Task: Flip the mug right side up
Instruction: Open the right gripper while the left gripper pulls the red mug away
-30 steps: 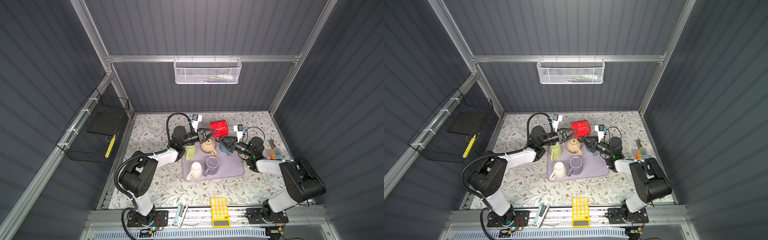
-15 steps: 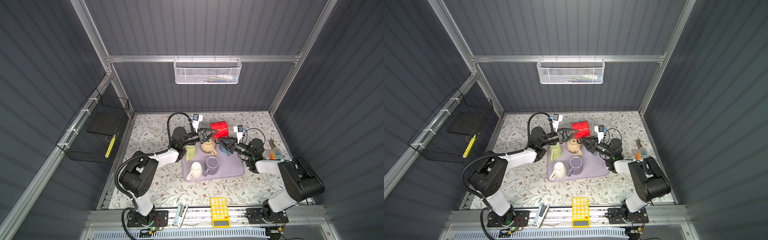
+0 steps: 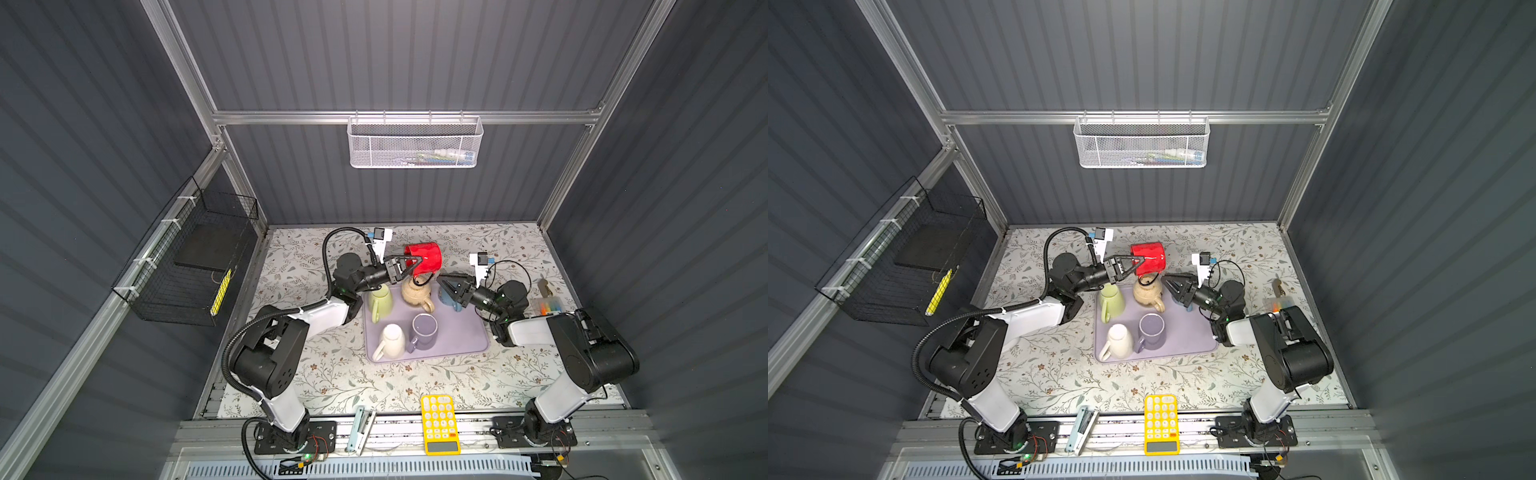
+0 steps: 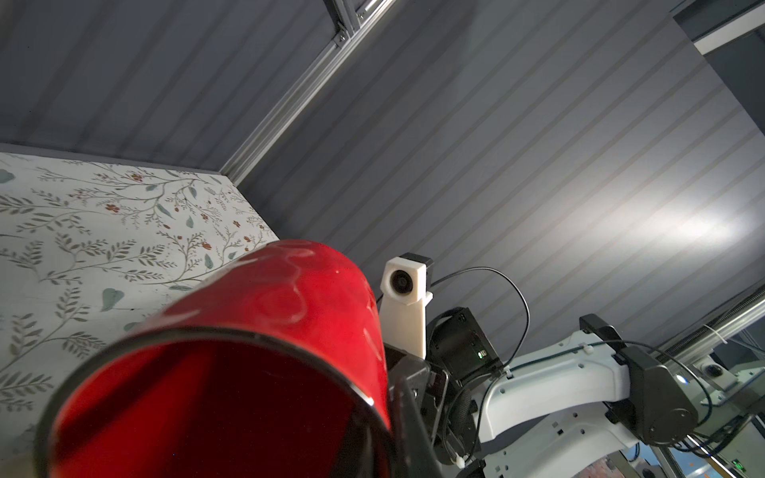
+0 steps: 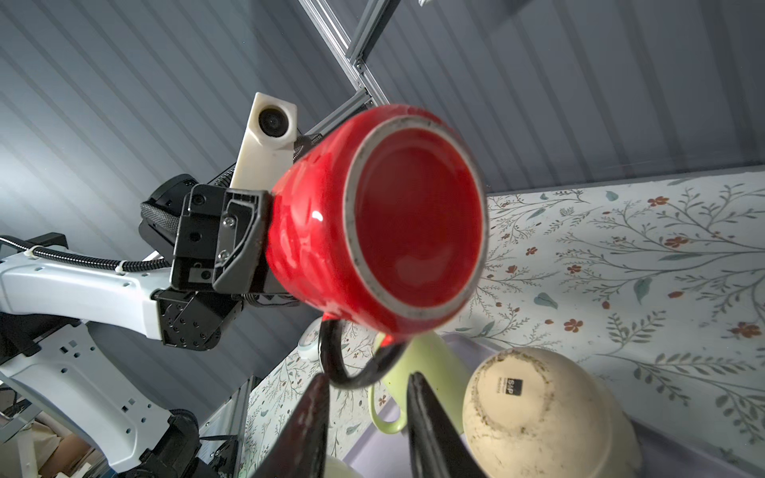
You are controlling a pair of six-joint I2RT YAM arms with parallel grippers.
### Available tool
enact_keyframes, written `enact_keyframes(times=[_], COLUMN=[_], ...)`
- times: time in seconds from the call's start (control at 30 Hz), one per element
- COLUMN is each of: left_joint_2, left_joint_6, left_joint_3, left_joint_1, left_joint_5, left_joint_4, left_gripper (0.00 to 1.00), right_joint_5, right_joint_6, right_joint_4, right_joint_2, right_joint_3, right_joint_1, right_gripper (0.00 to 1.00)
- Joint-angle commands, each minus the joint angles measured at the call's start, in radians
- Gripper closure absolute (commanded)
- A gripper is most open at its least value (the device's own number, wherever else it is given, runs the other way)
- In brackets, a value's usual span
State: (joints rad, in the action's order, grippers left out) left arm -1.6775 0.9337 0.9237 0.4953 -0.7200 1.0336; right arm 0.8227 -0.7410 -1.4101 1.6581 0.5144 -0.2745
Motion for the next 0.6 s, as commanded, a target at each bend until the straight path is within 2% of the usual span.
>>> enact_keyframes(times=[0.0, 0.2, 0.43, 0.57], left_joint_2=[0.100, 0.224, 0.321, 0.350], left_joint_6=[-0.075, -0.271, -0.526, -0.662], left_joint_3=[-0.003, 0.002, 0.079, 0.148], left_joint_1=[-0.028, -0.050, -0.061, -0.076], left_joint_5=[0.023, 0.068, 0.164, 0.229], left_joint_4=[-0.021, -0.305, -0.726, -0.944], left_gripper=[1.00, 1.00, 1.00, 1.00], right_joint_5=[-0.006, -0.058, -0.230, -0.306], right_joint_6=[0.030, 0.200, 0.471, 0.563], right_joint_4=[0.063, 0.433, 1.003, 1.153], right_joint_2=[-0.036, -0.156, -0.320, -0.392], right_joint_3=[-0.007, 0.029, 0.141, 0.171], right_joint_1=[0.012, 0.014, 0.010, 0.010], right_gripper=[0.66, 0.65, 0.62, 0.60])
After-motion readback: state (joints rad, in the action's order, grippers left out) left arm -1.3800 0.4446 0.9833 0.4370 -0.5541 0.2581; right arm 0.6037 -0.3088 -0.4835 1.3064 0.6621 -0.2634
